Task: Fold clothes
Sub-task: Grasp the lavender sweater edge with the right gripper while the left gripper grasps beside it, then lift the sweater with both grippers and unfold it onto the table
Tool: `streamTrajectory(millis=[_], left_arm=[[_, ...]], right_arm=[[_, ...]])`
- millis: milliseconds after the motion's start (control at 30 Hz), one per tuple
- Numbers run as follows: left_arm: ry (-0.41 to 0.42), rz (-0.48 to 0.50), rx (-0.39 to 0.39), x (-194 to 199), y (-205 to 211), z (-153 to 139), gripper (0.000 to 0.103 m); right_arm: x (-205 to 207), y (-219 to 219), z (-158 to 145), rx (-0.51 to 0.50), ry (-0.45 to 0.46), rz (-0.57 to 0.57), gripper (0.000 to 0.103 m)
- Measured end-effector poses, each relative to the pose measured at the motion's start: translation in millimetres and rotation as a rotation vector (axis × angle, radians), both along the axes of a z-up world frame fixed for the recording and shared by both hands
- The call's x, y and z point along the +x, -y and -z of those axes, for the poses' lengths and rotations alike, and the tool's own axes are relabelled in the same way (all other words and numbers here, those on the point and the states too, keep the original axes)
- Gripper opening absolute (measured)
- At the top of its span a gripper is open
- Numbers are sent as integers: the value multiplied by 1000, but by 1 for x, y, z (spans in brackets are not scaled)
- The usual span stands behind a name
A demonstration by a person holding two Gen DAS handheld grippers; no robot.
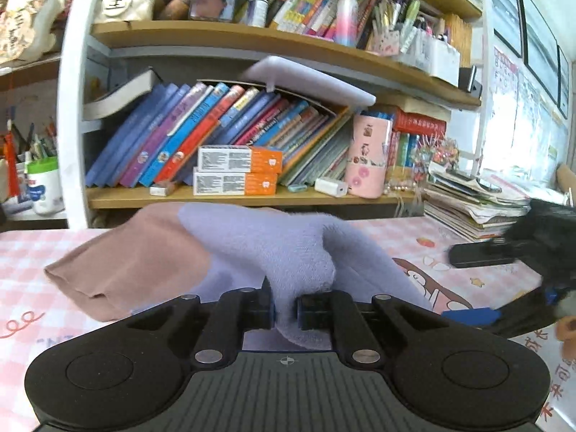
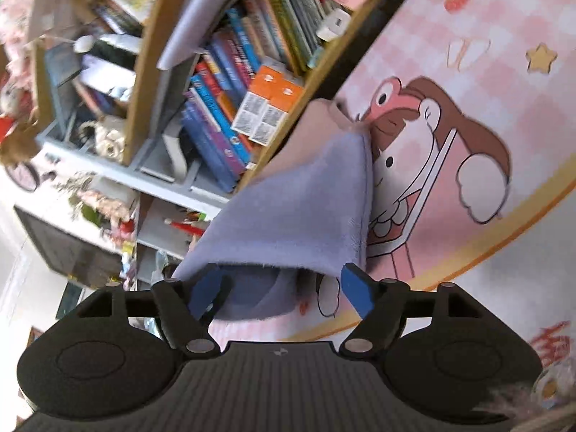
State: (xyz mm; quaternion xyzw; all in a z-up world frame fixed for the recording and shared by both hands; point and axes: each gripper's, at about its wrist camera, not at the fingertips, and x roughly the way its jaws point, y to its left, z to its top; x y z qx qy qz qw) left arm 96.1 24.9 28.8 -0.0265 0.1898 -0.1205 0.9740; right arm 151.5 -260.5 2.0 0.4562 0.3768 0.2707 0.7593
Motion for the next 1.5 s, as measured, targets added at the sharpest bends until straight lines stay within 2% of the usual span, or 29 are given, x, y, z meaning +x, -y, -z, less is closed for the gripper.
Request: streamTrajectory(millis=[133, 367, 467, 533, 567, 600, 633, 667, 733, 800, 867, 1000, 1067, 1200, 1267, 1367, 1400, 1433, 1500], left_arm=[[8, -32, 15, -16, -20, -4, 9], [11, -70, 65, -42, -50, 1, 8], [12, -71, 57, -46, -59, 3, 8], [9, -71, 68, -47, -61, 5, 8], [7, -70, 73, -48, -63, 6, 8], [6, -72, 78, -49, -64, 7, 8], [4, -78, 84, -51, -67, 8, 8], [3, -86, 91, -53, -69, 8, 8], [2, -101, 104, -58, -76, 9, 7], [-5, -117, 122, -64, -84, 9, 7], [-18, -119, 140, -69, -88, 10, 7], [30, -45, 157, -89, -80, -9, 7], [100, 58, 147, -105, -63, -34, 6], [323, 321, 13, -139, -37, -94, 6], [453, 467, -111, -154, -34, -128, 6], [544, 597, -261, -160, -35, -157, 6], [553, 629, -312, -158, -38, -162, 6], [529, 634, -350, -151, -43, -157, 6], [478, 643, -427, -136, -53, -149, 6]], right_arm=[[15, -21, 4, -47, -42, 27, 75], [11, -40, -15, -304, 47, 45, 77], [13, -44, -7, -313, 8, 20, 75], [14, -51, -2, -290, -21, -15, 68], [14, -56, 1, -277, -34, -38, 68], [13, -61, 3, -265, -46, -62, 62], [13, -65, 6, -252, -59, -85, 49], [13, -70, 8, -239, -71, -108, 45], [7, -74, 16, -191, -95, -149, 23], [-2, -73, 25, -101, -109, -182, 14], [-12, -68, 22, -15, -55, -169, 11], [-27, -38, -22, 209, 167, -84, 9], [-33, -16, -55, 284, 285, -30, 9], [-49, 34, -138, 410, 589, 96, 9], [-52, 48, -185, 414, 738, 125, 9], [-54, 47, -250, 358, 931, 109, 9], [-54, 40, -264, 325, 979, 94, 9], [-54, 33, -277, 289, 1024, 78, 9], [-43, 10, -285, 208, 1040, 50, 9]])
